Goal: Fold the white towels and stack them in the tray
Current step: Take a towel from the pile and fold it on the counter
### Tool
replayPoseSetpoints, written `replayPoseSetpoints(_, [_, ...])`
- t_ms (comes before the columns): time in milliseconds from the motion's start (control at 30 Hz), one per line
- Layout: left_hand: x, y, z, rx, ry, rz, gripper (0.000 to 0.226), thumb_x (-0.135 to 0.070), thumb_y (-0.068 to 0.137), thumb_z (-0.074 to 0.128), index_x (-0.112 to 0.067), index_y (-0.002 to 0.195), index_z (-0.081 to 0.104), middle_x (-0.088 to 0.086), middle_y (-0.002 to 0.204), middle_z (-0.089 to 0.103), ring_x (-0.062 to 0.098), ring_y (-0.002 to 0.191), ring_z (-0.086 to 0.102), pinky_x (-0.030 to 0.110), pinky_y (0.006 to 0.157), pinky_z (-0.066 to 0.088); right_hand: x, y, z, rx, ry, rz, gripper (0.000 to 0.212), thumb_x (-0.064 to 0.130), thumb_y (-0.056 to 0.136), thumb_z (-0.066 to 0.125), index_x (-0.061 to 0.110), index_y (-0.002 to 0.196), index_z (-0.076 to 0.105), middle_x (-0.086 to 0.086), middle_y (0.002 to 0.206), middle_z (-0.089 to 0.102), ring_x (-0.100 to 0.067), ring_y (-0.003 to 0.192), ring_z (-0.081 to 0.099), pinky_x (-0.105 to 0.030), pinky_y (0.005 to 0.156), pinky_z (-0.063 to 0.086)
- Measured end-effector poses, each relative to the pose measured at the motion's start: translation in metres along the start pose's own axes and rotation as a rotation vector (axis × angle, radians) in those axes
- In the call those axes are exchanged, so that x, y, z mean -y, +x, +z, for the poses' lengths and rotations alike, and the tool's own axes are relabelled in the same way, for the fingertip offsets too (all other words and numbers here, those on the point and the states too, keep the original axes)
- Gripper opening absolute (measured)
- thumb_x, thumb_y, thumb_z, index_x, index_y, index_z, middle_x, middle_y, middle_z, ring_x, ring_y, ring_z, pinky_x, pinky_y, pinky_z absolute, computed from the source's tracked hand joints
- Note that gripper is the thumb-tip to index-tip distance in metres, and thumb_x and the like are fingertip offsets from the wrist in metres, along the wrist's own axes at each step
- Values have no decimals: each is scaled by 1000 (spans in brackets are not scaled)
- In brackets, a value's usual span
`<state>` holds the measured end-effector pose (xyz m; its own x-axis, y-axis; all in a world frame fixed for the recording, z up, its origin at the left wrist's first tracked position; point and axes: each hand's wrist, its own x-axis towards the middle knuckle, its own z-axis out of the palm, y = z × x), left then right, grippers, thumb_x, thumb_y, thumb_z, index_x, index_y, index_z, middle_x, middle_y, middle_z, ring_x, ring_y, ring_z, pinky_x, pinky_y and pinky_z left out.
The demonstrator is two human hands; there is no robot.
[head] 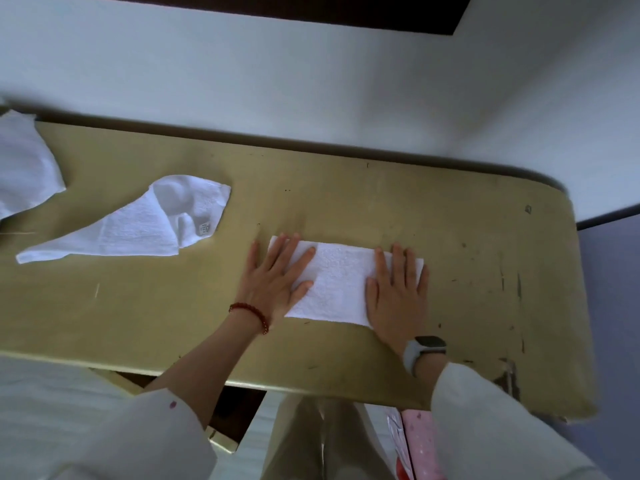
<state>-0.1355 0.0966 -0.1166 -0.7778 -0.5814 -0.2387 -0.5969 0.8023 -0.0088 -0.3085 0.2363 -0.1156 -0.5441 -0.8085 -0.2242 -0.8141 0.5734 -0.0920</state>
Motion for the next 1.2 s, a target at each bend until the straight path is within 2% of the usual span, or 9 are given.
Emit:
replayPoseSetpoints(167, [67, -9, -4, 50, 130, -30, 61, -54, 94, 0, -24, 139, 29, 8, 141, 45, 29, 131, 39, 61, 100, 32, 9, -7, 1, 67, -56, -58, 59, 45, 96, 7, 15, 137, 36, -22, 139, 43, -41, 126, 43, -66, 99, 27])
replayPoseSetpoints(233, [71, -19, -4, -17, 114, -106, 55, -49, 93, 18, -20, 137, 33, 10, 141, 44, 31, 131, 35, 63, 101, 29, 8, -8, -4, 38, -101, -111, 56, 43, 93, 17, 14, 133, 43, -22, 137, 45, -41, 125, 44, -67, 98, 26])
replayPoseSetpoints(333, [43, -39, -10, -124, -100, -401, 42, -35, 84, 38, -12, 117, 53, 15, 124, 57, 35, 118, 50, 56, 93, 40, 26, -2, -19, -90, -56, -202, 46, 30, 87, 32, 13, 126, 49, -17, 128, 54, -36, 121, 50, -65, 99, 25])
replayPoseSetpoints(433, [13, -51, -14, -208, -364, -638, 34, -35, 74, 44, -12, 86, 65, 13, 98, 63, 35, 89, 60, 46, 79, 45, 59, 23, -27, -195, 111, -465, 35, 10, 83, 49, 11, 116, 57, -11, 108, 65, -33, 100, 62, -56, 91, 44])
replayPoseSetpoints(500, [4, -52, -16, -212, -453, -781, 28, -36, 77, 55, -12, 88, 65, 13, 95, 60, 34, 92, 57, 43, 82, 40, 82, 46, -36, -179, 126, -659, 40, -1, 72, 64, 11, 110, 64, -12, 102, 66, -35, 89, 64, -47, 78, 50])
replayPoseSetpoints(600, [5, -52, -17, -56, -502, -928, 37, -45, 82, 60, -16, 106, 61, 7, 111, 56, 26, 111, 46, 39, 91, 28, 116, 73, -48, 82, -53, -833, 51, 1, 83, 55, 19, 130, 49, -9, 136, 47, -31, 119, 47, -45, 89, 42])
replayPoseSetpoints(700, [6, -55, -18, 23, -485, -953, 42, -51, 83, 55, -18, 109, 58, 3, 113, 57, 22, 113, 46, 37, 90, 29, 132, 91, -50, 154, -150, -880, 44, 9, 92, 43, 23, 133, 43, -2, 138, 39, -21, 122, 40, -38, 95, 40])
replayPoseSetpoints(967, [12, -39, -34, 279, -532, -947, 30, -36, 88, 52, -16, 111, 56, 3, 117, 57, 23, 113, 48, 34, 91, 33, 159, 113, -61, 332, -272, -897, 25, 13, 84, 51, 9, 108, 46, -9, 117, 46, -26, 104, 46, -41, 86, 43])
replayPoseSetpoints(1200, [15, -42, -39, 161, -757, -930, 16, -15, 87, 50, -16, 103, 52, 2, 107, 62, 23, 100, 56, 29, 90, 34, 168, 116, -68, 556, -210, -840, 21, 7, 85, 47, 7, 106, 43, -9, 106, 46, -23, 91, 45, -35, 74, 41])
